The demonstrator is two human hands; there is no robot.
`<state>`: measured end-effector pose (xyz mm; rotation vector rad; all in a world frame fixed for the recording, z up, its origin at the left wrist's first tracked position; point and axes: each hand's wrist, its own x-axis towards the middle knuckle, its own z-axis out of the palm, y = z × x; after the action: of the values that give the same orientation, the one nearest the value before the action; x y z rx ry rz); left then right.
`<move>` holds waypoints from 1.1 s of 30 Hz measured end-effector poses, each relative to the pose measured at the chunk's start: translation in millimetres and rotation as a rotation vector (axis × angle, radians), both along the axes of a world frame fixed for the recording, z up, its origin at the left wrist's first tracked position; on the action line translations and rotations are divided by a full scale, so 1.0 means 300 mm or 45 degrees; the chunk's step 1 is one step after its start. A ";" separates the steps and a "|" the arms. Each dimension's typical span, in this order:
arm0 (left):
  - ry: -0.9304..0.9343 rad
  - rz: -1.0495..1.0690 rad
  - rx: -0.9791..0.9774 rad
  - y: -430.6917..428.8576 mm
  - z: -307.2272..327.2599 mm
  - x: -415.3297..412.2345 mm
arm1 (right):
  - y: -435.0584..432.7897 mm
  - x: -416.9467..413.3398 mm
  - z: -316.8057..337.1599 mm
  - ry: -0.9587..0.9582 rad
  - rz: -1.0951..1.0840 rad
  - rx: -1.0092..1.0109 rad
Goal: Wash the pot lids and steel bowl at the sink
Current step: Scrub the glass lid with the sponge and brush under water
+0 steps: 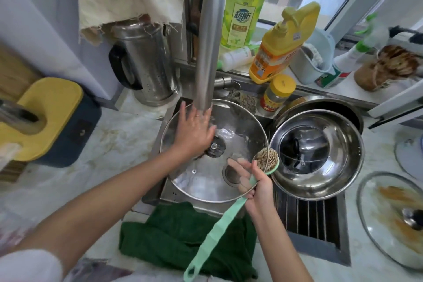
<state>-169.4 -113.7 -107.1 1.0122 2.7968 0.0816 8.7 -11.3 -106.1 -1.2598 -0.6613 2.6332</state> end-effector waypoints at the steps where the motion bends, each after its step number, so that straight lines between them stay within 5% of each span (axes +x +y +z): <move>1: -0.022 -0.049 0.029 0.037 -0.004 0.026 | -0.004 -0.007 -0.008 0.006 -0.022 -0.019; 6: -0.124 -0.680 -0.064 -0.029 0.015 0.142 | -0.014 -0.024 -0.028 0.035 -0.118 -0.109; 10: 0.067 -0.432 -0.215 -0.123 0.032 0.021 | -0.009 0.003 -0.066 0.057 -0.042 -0.138; 14: 0.036 -0.139 -0.094 -0.032 0.029 -0.022 | -0.033 -0.013 -0.078 0.035 0.011 -0.128; 22: -0.217 -0.981 0.043 0.012 -0.006 0.125 | -0.045 -0.065 -0.064 0.050 0.000 -0.074; 28: -0.107 -0.508 -0.086 0.106 0.011 0.066 | -0.063 -0.065 -0.114 -0.064 0.151 0.013; 33: -0.291 -0.984 -0.024 0.002 -0.002 0.144 | -0.048 -0.053 -0.086 -0.035 0.071 0.022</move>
<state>-126.2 -113.1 -107.6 1.8517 2.0341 0.0643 -7.3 -25.6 -132.0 -1.2935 -0.7321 2.6527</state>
